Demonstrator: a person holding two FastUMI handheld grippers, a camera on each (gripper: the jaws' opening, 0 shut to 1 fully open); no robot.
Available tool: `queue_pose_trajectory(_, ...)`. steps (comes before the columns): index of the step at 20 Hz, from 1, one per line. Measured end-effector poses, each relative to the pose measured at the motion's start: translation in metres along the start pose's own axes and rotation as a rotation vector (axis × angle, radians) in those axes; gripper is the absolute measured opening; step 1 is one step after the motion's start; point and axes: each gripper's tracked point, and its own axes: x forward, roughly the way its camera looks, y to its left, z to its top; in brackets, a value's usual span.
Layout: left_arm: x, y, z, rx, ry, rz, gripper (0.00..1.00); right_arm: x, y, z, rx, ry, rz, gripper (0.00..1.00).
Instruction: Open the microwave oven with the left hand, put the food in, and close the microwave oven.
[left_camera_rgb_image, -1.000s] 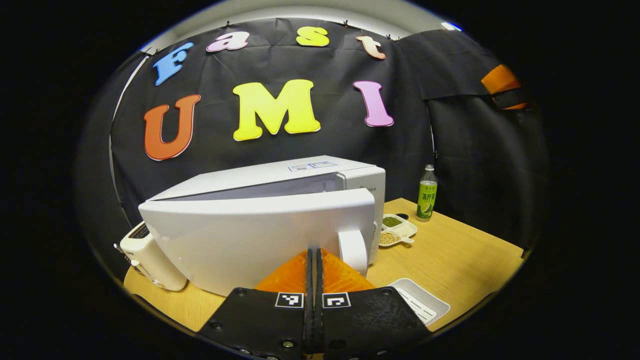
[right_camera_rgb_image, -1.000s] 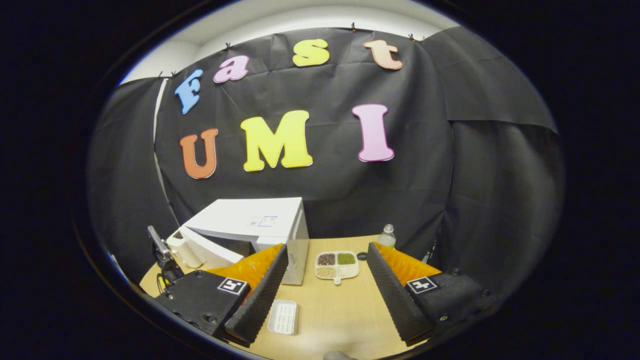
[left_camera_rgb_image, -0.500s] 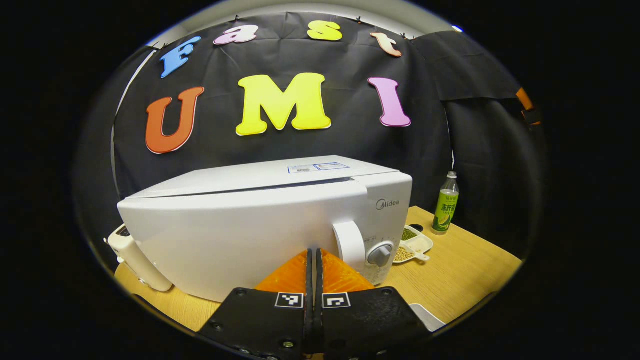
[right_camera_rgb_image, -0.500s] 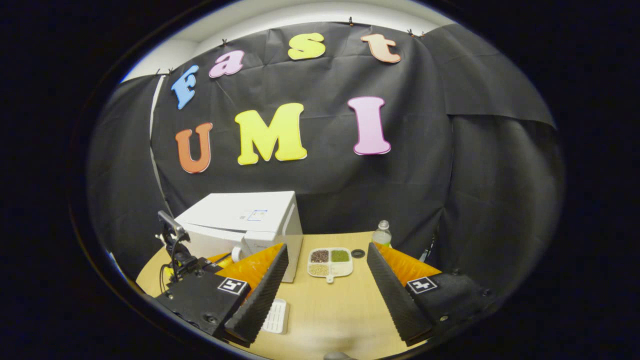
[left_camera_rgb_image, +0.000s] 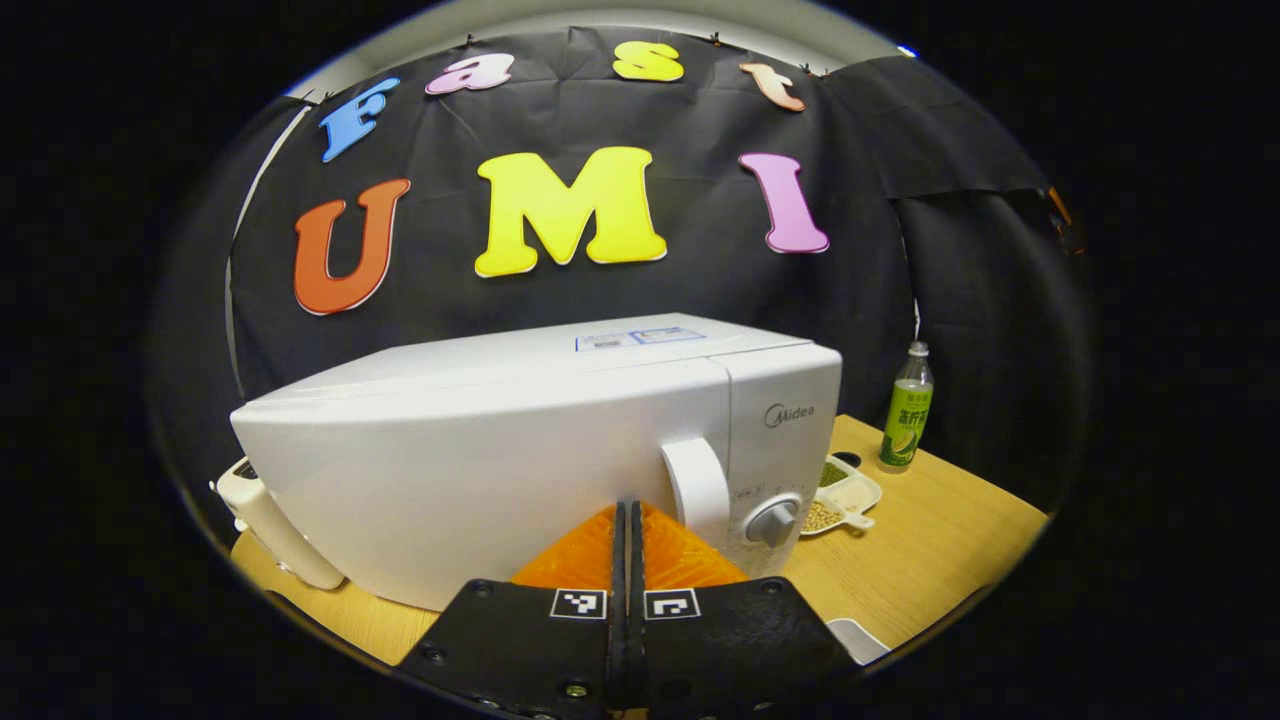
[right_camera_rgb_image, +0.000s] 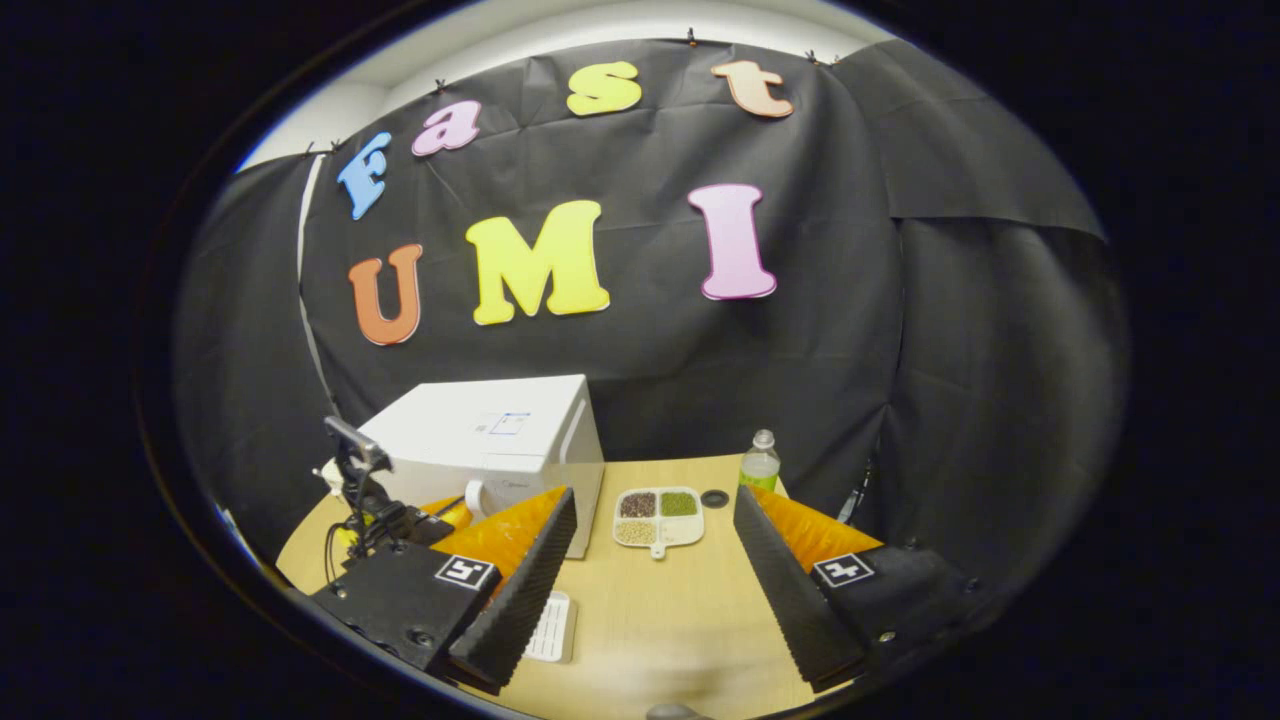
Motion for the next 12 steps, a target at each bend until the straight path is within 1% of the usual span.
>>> queue_pose_trajectory(2,0.001,0.000,-0.004,-0.017,0.016,-0.003,0.00,-0.002,0.003,0.002,-0.007,-0.004,0.007,1.00)
queue_pose_trajectory(3,-0.001,0.001,-0.005,-0.023,0.023,0.003,0.00,-0.003,0.004,0.002,-0.014,-0.004,0.011,0.92)
queue_pose_trajectory(4,-0.006,0.003,-0.003,-0.024,0.021,0.007,0.00,-0.004,0.005,0.001,-0.020,-0.006,0.014,0.92)
queue_pose_trajectory(5,-0.011,0.006,-0.002,-0.021,0.017,0.017,0.00,-0.006,0.006,0.004,-0.027,-0.014,0.020,1.00)
queue_pose_trajectory(6,-0.018,0.010,-0.001,-0.014,0.017,0.025,0.00,-0.006,0.005,0.005,-0.034,-0.021,0.022,1.00)
queue_pose_trajectory(7,-0.024,0.015,-0.001,-0.001,0.022,0.040,0.11,-0.007,0.005,0.005,-0.041,-0.027,0.024,1.00)
queue_pose_trajectory(8,-0.031,0.023,-0.003,0.019,0.026,0.064,0.00,-0.007,0.006,0.007,-0.052,-0.038,0.028,0.92)
queue_pose_trajectory(9,-0.036,0.027,-0.003,0.032,0.030,0.076,0.01,-0.007,0.007,0.009,-0.065,-0.053,0.031,0.92)
queue_pose_trajectory(10,-0.045,0.035,-0.002,0.041,0.030,0.094,0.04,-0.007,0.009,0.010,-0.072,-0.062,0.040,0.92)
queue_pose_trajectory(12,-0.055,0.047,0.002,0.045,0.013,0.124,0.65,-0.006,0.014,0.012,-0.075,-0.073,0.065,0.92)
